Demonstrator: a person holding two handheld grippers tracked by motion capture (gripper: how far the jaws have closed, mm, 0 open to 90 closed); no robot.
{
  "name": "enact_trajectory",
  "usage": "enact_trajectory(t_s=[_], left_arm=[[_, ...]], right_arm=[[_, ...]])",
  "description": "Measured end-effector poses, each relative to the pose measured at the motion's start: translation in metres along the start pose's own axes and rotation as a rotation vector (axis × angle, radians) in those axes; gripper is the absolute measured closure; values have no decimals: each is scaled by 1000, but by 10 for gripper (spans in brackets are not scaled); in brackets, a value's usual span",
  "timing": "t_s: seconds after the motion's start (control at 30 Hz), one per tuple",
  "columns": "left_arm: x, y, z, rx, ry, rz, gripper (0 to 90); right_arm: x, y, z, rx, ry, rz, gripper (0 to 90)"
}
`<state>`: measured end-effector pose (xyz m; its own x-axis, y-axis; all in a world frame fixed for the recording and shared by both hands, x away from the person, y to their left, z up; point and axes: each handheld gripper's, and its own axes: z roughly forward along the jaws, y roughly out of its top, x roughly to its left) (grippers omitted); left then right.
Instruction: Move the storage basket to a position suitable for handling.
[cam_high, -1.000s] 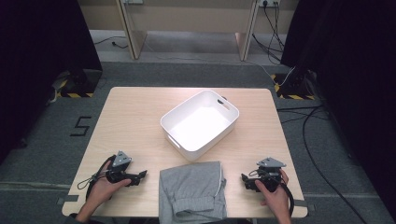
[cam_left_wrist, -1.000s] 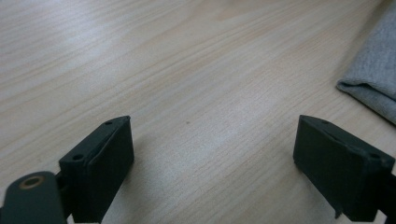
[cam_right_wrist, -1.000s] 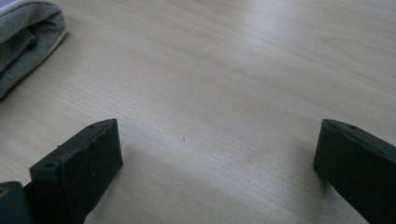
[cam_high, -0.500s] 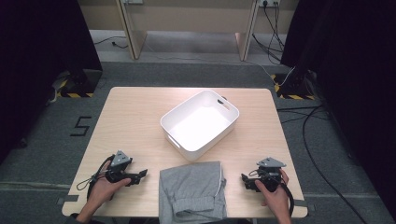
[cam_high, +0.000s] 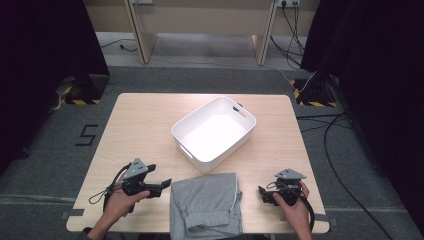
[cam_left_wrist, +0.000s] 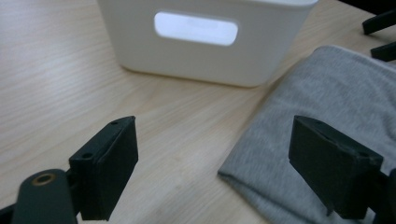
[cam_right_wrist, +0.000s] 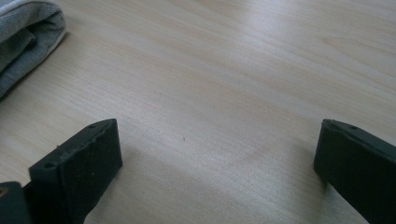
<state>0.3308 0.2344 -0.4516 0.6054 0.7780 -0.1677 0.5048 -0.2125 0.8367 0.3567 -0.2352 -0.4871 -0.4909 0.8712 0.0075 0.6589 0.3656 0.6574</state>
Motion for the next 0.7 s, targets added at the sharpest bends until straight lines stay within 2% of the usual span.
enact_trajectory(t_s=[0.1, 0.13, 0.17, 0.27, 0.3, 0.53, 0.7], left_arm=[[-5, 11, 4, -23, -13, -9, 156], [-9, 21, 9, -40, -17, -4, 156], [-9, 21, 9, -40, -17, -4, 156], [-14, 41, 22, -53, -6, 4, 156], [-14, 41, 22, -53, -6, 4, 156], [-12, 59, 53, -26, -42, -70, 191], [-18, 71, 60, -36, -53, -77, 191]], right_arm=[[0, 0, 0, 1, 2, 3, 15], [0, 0, 0, 1, 3, 3, 15], [0, 0, 0, 1, 3, 3, 15], [0, 0, 0, -2, 5, 1, 15], [0, 0, 0, -2, 5, 1, 15], [0, 0, 0, 0, 6, -7, 14], [0, 0, 0, -1, 8, -9, 14]])
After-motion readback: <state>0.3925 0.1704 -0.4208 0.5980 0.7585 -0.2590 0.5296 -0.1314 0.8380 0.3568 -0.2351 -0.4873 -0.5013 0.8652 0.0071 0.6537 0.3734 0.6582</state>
